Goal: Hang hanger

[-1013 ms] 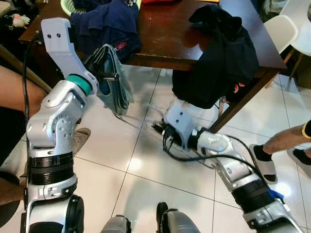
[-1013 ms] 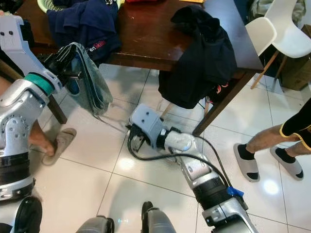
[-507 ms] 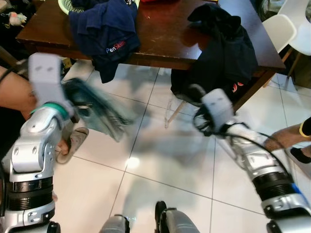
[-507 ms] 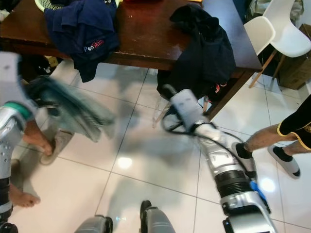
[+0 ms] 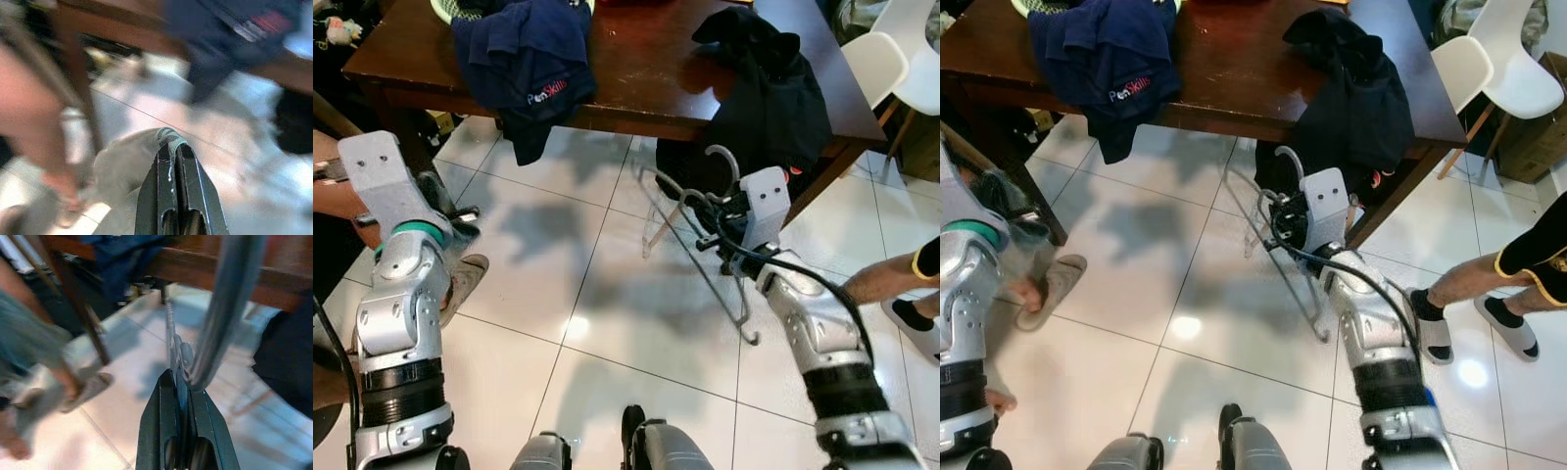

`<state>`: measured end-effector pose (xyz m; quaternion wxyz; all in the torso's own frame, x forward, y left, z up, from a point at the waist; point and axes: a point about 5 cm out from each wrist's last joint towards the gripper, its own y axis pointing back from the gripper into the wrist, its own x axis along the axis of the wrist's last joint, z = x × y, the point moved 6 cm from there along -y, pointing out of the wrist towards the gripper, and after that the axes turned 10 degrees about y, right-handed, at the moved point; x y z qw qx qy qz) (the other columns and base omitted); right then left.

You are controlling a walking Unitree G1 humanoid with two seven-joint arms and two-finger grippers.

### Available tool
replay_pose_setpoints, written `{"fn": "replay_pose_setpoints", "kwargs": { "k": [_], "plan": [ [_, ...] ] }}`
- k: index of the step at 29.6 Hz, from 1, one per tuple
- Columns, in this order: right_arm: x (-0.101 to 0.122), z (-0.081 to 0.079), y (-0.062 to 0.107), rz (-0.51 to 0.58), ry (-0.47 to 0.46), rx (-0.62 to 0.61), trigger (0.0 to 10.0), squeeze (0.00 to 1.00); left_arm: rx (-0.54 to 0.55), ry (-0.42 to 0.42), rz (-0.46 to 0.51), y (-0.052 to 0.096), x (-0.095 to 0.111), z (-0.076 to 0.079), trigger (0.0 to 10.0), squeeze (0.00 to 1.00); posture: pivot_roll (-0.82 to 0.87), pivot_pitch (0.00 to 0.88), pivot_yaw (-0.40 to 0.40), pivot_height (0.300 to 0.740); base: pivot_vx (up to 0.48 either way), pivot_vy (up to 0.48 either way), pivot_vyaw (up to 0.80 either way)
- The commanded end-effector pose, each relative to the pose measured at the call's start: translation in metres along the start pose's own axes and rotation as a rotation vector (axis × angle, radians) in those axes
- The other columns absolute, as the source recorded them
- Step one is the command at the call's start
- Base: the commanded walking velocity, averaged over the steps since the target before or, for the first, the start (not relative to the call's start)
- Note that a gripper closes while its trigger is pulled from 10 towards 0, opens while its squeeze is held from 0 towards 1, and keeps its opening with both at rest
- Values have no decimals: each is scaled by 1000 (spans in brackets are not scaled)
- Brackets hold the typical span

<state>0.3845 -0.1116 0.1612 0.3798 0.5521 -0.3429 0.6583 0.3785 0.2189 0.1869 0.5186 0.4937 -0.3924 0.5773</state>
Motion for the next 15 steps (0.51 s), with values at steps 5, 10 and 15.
{"fn": "replay_pose_setpoints", "kwargs": {
  "k": [5,10,15],
  "plan": [
    [3,-4,3,60,-70,-90,10000,0,-309,-317,-9,23,-31,46,10000,0,38,167,-33,740,0,0,0],
    [7,-5,8,112,-90,-168,10000,0,-292,-333,48,36,-33,43,10000,0,38,172,-27,740,0,0,0],
    [10,-5,12,130,-92,-191,10000,0,-261,-310,75,39,-30,40,10000,0,38,172,-27,740,0,0,0]
  ]
}}
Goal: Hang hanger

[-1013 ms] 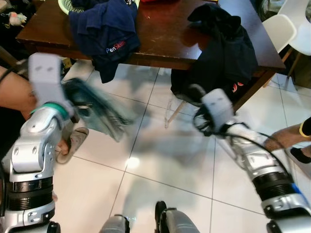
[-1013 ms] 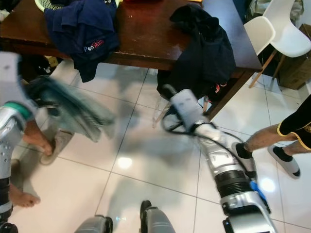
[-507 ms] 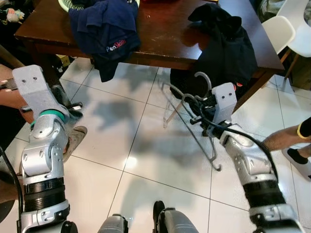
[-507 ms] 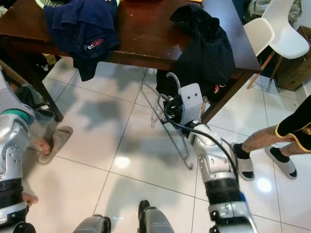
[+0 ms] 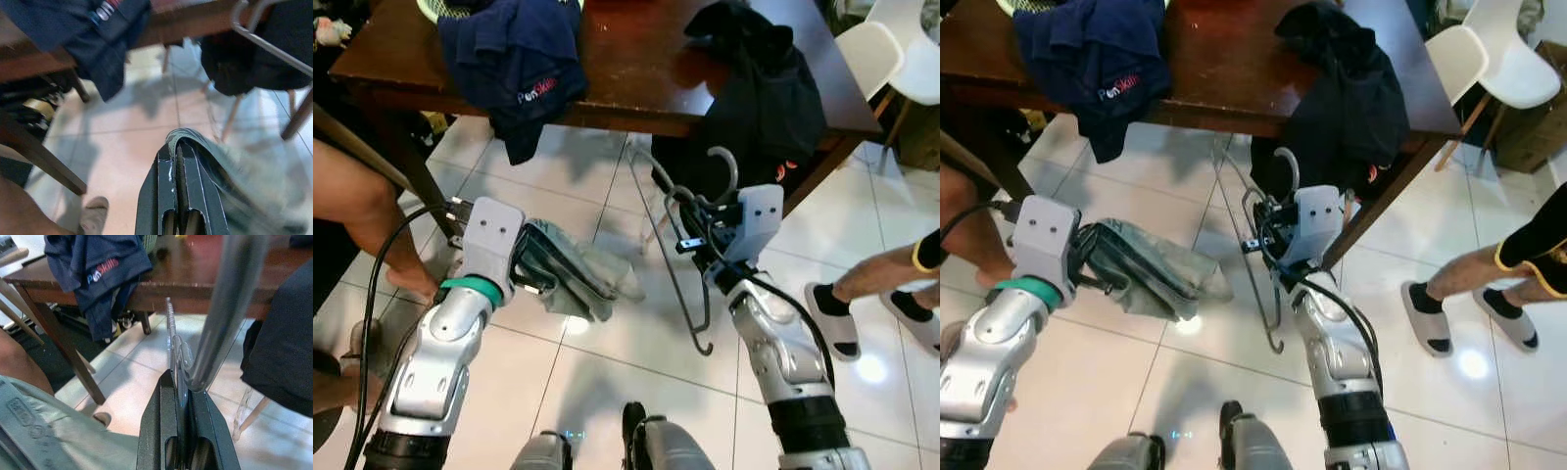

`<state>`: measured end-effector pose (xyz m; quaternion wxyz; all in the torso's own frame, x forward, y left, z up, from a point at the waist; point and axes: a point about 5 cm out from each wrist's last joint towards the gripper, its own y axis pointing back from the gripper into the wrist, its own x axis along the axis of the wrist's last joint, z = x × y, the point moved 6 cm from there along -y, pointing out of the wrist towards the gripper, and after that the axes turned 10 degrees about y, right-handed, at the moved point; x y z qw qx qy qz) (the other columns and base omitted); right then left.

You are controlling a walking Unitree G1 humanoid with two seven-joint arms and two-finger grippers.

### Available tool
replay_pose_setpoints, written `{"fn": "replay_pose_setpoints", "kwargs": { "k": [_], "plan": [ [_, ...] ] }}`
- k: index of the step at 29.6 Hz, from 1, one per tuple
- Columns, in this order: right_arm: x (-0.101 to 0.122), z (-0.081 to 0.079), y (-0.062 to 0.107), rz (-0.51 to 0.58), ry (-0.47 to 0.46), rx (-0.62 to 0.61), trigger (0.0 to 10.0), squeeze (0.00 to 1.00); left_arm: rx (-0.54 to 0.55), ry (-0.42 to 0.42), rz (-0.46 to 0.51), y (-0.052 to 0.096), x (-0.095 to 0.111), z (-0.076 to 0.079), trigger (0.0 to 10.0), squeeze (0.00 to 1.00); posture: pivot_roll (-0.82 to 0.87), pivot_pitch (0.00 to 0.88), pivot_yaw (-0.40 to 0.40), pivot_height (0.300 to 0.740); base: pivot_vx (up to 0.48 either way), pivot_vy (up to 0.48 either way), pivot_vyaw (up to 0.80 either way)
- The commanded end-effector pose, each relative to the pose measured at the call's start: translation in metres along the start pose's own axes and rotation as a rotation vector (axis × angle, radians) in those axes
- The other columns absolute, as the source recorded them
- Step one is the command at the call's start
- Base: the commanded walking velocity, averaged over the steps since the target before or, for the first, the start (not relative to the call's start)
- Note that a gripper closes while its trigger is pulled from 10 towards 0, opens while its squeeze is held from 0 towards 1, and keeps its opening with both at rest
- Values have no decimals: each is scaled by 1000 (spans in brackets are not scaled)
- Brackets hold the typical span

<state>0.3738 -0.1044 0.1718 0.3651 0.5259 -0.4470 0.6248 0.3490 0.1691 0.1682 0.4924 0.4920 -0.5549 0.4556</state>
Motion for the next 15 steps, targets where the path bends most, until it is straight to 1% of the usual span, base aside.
{"fn": "replay_pose_setpoints", "kwargs": {
  "k": [1,3,4,5,6,7,8,9,10,11,15],
  "plan": [
    [-1,14,5,3,-3,-65,10000,0,36,24,5,1,0,-2,10000,0,38,171,-18,740,0,0,0],
    [-2,25,4,-8,15,-123,10000,0,70,99,-26,-2,-4,-2,10000,0,36,170,-17,740,0,0,0],
    [-2,25,4,-8,15,-123,10000,0,70,99,-26,-2,-4,-2,10000,0,36,170,-17,740,0,0,0],
    [-2,30,3,-15,29,-148,10000,0,75,153,-38,-4,-5,1,10000,0,31,170,-14,740,0,0,-500],
    [-2,30,3,-15,29,-148,10000,0,75,153,-38,-4,-5,1,10000,0,31,170,-14,740,0,0,-500],
    [-2,32,2,-17,35,-160,10000,0,75,188,-48,-6,-6,3,10000,0,30,171,-12,740,0,0,-606],
    [-2,32,2,-17,35,-160,10000,0,75,188,-48,-6,-6,3,10000,0,30,171,-12,740,0,0,-606],
    [-2,37,2,-20,29,-180,10000,0,73,223,-49,-9,-4,7,10000,0,27,171,-9,740,0,0,-800],
    [-2,39,1,-19,31,-191,10000,0,63,239,-44,-11,-1,10,10000,0,27,168,-7,740,0,0,-800],
    [-2,41,1,-16,32,-198,10000,0,57,242,-36,-12,2,13,10000,0,27,168,-7,740,0,0,-800],
    [-1,42,1,-14,31,-204,10000,0,54,242,-28,-13,4,14,10000,0,26,167,-6,740,0,0,-800]
  ]
}}
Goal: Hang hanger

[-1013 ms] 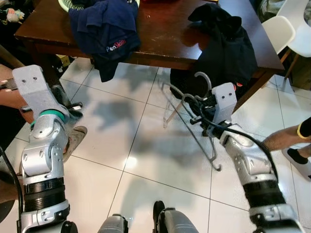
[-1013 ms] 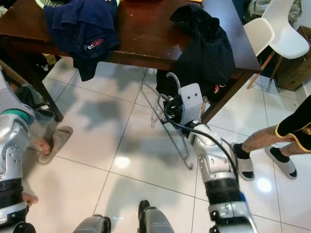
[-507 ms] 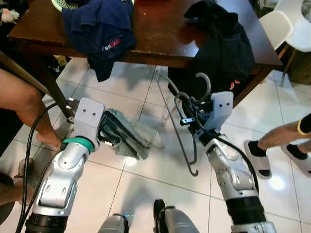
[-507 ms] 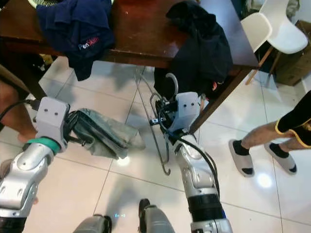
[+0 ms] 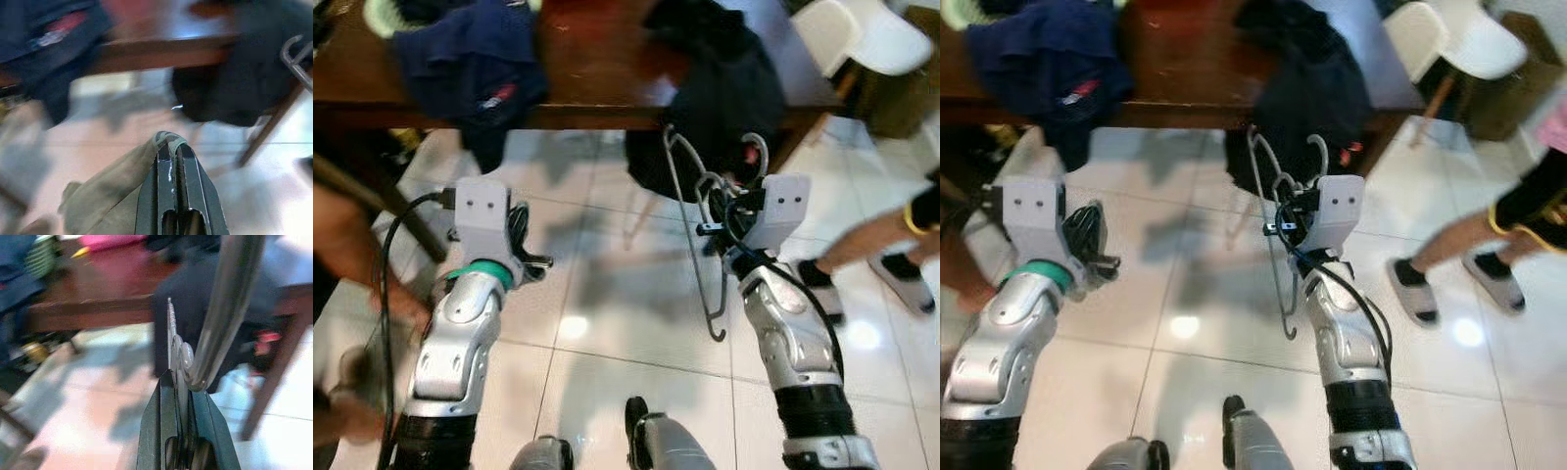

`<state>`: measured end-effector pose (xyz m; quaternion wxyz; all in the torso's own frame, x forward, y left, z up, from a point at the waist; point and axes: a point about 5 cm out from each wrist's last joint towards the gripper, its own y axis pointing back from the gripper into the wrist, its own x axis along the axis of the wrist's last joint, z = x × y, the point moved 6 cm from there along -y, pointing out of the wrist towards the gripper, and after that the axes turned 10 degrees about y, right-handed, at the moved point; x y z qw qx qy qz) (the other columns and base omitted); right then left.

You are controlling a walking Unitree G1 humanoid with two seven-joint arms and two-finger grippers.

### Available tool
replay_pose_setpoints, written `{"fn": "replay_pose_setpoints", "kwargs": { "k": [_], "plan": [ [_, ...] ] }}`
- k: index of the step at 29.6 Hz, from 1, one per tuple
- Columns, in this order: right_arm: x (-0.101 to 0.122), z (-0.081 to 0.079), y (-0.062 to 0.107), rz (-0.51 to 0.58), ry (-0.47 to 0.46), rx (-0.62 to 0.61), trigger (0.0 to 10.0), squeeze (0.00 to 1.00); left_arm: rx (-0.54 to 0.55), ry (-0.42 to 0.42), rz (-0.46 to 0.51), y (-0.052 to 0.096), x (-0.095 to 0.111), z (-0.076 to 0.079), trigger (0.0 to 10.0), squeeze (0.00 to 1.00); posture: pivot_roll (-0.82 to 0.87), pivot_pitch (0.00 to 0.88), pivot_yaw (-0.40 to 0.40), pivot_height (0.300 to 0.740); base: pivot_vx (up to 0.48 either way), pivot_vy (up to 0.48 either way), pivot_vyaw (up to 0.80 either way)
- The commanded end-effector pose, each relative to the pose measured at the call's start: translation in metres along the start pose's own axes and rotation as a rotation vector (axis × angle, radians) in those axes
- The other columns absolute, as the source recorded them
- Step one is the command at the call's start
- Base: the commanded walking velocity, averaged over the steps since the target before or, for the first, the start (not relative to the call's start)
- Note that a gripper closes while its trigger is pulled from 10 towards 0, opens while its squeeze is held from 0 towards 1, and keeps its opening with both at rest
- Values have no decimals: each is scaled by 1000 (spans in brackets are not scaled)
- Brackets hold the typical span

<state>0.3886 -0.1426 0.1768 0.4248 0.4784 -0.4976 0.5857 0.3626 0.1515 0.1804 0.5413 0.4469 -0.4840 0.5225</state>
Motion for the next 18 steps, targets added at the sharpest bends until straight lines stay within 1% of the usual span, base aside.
{"fn": "replay_pose_setpoints", "kwargs": {
  "k": [1,5,7,10,15,16,17,18],
  "plan": [
    [-3,1,2,-3,0,-8,10000,0,9,9,-22,2,-6,-3,10000,0,27,167,-7,740,0,0,0],
    [-2,2,1,2,0,-15,10000,0,22,1,0,0,2,-6,10000,0,28,164,-8,740,0,0,0],
    [-1,3,0,4,0,-17,10000,0,30,-1,9,-1,5,-7,10000,0,29,164,-8,740,0,0,-800],
    [0,4,-1,7,5,-27,10000,0,37,-6,17,-3,10,-9,10000,0,29,161,-8,740,0,0,0],
    [1,3,-5,14,5,-32,10000,0,39,-5,17,-6,12,-9,10000,0,28,155,-6,740,0,0,-800],
    [0,3,-4,12,5,-33,10000,0,30,-41,25,-6,12,-8,10000,0,29,142,-2,740,0,0,-800],
    [0,3,-4,12,5,-33,10000,0,30,-41,25,-6,12,-8,10000,0,29,142,-2,740,0,0,-800],
    [-3,3,-3,7,13,-28,10000,0,20,-60,19,-5,9,-7,10000,0,30,134,1,740,0,0,-800]
  ]
}}
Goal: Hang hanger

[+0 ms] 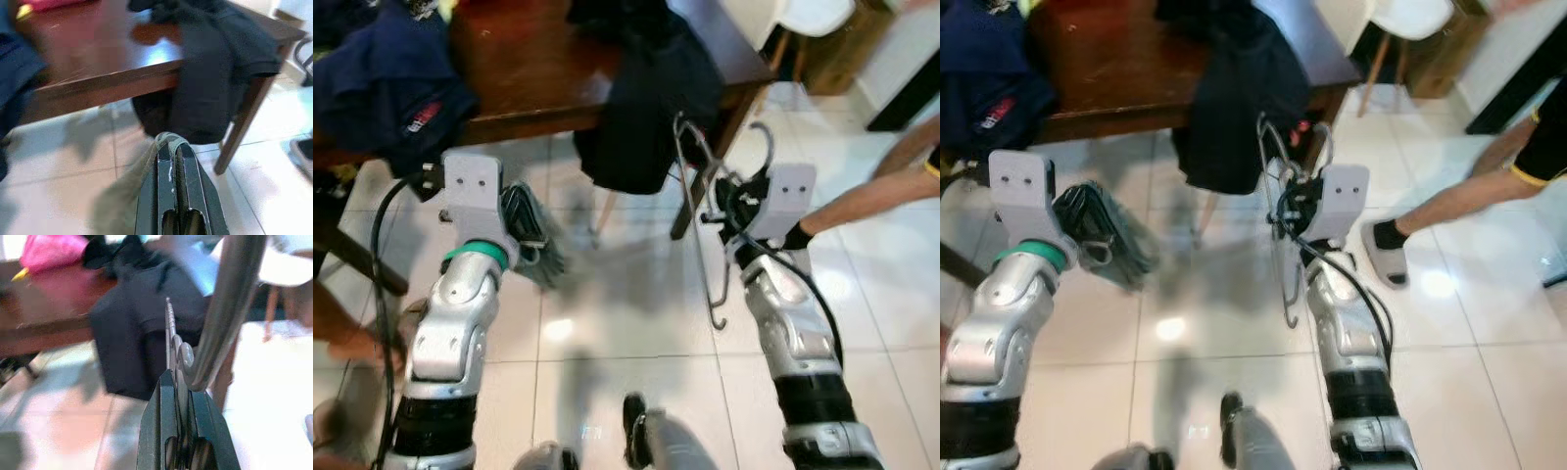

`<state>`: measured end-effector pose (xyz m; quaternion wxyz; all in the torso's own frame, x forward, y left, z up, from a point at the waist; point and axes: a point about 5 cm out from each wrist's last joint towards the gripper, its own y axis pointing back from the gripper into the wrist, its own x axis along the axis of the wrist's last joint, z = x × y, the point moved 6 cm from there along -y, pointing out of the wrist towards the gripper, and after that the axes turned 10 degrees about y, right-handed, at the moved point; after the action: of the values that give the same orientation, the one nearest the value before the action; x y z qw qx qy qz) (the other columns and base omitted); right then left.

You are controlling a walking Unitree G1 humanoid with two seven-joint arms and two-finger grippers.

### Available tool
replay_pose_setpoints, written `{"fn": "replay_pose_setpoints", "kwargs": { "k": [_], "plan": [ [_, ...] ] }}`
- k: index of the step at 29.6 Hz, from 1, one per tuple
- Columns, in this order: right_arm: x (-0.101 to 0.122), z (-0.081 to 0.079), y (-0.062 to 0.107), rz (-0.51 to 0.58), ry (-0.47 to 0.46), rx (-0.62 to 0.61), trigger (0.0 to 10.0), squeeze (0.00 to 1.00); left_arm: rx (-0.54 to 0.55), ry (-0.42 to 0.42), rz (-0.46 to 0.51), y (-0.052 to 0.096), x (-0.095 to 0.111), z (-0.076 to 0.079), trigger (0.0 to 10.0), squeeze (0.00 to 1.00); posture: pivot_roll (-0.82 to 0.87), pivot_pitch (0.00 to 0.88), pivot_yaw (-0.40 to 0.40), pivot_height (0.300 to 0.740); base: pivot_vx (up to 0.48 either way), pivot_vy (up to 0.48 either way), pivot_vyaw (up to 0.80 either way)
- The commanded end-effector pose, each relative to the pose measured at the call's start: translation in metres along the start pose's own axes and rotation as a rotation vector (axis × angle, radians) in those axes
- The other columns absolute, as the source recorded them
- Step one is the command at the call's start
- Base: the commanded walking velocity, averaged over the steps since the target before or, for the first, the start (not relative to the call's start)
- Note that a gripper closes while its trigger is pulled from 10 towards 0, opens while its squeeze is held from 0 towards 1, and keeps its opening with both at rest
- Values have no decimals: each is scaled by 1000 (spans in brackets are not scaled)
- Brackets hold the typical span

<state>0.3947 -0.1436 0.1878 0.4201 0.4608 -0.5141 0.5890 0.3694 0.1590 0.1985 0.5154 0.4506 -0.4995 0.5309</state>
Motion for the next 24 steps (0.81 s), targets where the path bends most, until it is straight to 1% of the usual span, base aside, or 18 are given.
{"fn": "replay_pose_setpoints", "kwargs": {
  "k": [1,3,6,11,17,24],
  "plan": [
    [-13,0,5,-35,8,-2,10000,0,-1,-23,-27,2,-10,-1,10000,0,30,134,1,740,0,0,-800],
    [-19,0,9,-46,27,4,10000,0,-6,-70,-47,5,-19,-4,10000,0,29,126,5,740,0,0,-800],
    [-23,0,10,-52,38,4,10000,0,1,-77,-65,7,-24,-8,10000,0,32,123,8,740,0,0,-800],
    [-25,-2,10,-54,45,8,10000,0,8,-79,-73,6,-26,-12,10000,0,37,103,13,740,0,0,-800],
    [-26,-6,9,-49,50,24,10000,0,8,-79,-63,3,-24,-12,10000,0,39,96,14,740,0,0,-800],
    [-27,-8,9,-48,51,29,10000,0,5,-79,-63,4,-25,-11,10000,0,42,85,13,740,0,0,-800]
  ]
}}
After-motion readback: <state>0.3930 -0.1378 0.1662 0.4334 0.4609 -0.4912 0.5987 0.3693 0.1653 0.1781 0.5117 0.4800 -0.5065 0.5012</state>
